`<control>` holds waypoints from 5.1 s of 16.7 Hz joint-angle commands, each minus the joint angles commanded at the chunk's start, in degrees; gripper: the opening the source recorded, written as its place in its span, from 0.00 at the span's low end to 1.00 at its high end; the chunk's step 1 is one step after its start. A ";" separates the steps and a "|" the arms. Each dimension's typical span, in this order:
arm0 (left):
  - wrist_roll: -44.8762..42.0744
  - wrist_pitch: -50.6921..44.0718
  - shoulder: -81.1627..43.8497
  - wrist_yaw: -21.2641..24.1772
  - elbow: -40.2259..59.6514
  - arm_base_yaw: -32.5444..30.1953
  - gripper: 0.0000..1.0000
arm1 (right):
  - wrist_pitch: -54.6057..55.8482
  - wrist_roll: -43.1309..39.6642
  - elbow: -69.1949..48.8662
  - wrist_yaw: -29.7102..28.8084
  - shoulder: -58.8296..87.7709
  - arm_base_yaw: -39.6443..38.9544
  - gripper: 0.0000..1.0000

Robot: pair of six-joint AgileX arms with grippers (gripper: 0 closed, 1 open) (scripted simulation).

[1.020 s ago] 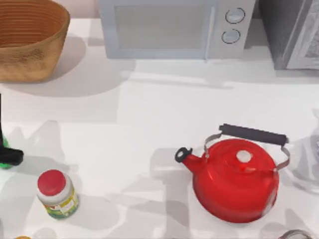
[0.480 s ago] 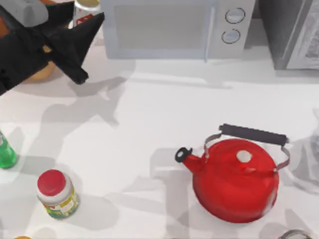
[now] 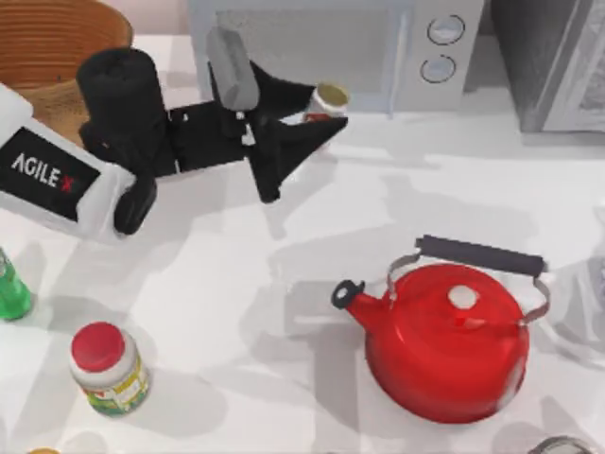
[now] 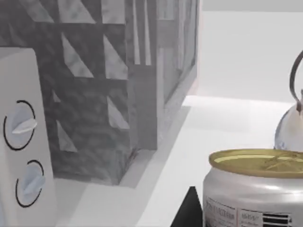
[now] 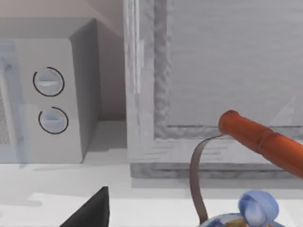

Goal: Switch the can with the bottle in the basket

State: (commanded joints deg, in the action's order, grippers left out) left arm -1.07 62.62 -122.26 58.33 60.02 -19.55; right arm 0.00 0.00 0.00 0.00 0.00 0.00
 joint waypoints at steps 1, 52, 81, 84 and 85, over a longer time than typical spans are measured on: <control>-0.02 2.28 -4.89 2.02 2.14 -0.69 0.00 | 0.00 0.00 0.00 0.00 0.00 0.00 1.00; 0.34 -24.56 53.37 -23.63 -23.75 7.75 1.00 | 0.00 0.00 0.00 0.00 0.00 0.00 1.00; 0.42 -44.52 100.18 -56.05 -60.21 25.99 1.00 | 0.00 0.00 0.00 0.00 0.00 0.00 1.00; -0.26 -34.09 86.91 -53.91 -61.05 28.54 1.00 | 0.00 0.00 0.00 0.00 0.00 0.00 1.00; -0.55 -30.41 82.13 -53.06 -61.40 29.29 1.00 | 0.00 0.00 0.00 0.00 0.00 0.00 1.00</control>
State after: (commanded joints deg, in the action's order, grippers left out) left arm -1.61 32.20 -40.13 5.27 -1.38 9.74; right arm 0.00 0.00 0.00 0.00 0.00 0.00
